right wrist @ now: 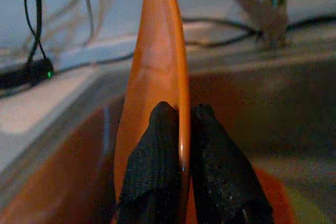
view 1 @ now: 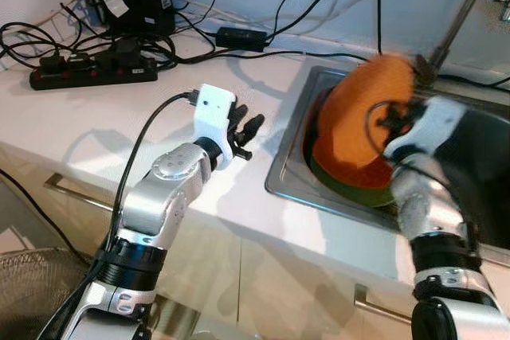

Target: Kitchen organization

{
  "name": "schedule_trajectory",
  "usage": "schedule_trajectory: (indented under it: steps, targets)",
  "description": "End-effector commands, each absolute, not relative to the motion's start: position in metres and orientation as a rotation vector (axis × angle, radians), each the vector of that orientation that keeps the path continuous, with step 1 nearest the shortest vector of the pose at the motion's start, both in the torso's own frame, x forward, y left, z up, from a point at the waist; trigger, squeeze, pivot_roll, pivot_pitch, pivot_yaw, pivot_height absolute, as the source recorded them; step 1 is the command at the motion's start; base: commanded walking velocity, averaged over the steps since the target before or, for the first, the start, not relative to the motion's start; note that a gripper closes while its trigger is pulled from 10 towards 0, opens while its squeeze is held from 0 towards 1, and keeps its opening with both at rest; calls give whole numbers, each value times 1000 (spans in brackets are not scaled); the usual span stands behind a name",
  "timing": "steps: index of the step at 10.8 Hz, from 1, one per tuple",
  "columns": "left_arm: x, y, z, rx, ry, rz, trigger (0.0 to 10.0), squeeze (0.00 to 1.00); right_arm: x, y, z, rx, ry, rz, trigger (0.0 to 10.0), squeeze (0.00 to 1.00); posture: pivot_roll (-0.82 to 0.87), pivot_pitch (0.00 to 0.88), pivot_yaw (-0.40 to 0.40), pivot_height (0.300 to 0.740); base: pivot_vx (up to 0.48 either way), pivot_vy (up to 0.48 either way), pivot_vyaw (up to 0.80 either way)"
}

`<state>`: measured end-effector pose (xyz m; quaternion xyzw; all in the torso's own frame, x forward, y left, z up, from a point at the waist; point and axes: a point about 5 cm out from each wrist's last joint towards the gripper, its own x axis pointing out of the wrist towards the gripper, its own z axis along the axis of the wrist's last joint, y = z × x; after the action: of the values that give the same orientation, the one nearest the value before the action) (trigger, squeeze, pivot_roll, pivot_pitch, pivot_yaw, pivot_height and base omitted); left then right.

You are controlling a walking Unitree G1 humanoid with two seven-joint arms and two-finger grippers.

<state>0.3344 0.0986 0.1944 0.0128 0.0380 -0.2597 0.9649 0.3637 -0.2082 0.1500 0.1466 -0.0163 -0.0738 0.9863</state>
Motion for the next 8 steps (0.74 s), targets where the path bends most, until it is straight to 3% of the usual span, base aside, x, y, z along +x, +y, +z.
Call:
schedule_trajectory:
  steps: [1,6,7,8]
  targets:
    - [333,97,192,49,81,-542,10000,0,367,-206,159,280,-59,-143,10000,0,218,0,-28,740,0,0,0]
    - [326,92,182,77,137,-608,10000,0,371,-188,148,299,2,-84,10000,0,219,1,-28,740,0,0,0]
    - [325,90,180,74,143,-613,10000,0,371,-181,144,296,24,-64,10000,596,221,4,-29,740,0,0,0]
    - [325,89,180,74,144,-617,10000,0,371,-179,142,296,29,-63,10000,937,221,4,-29,740,0,0,0]
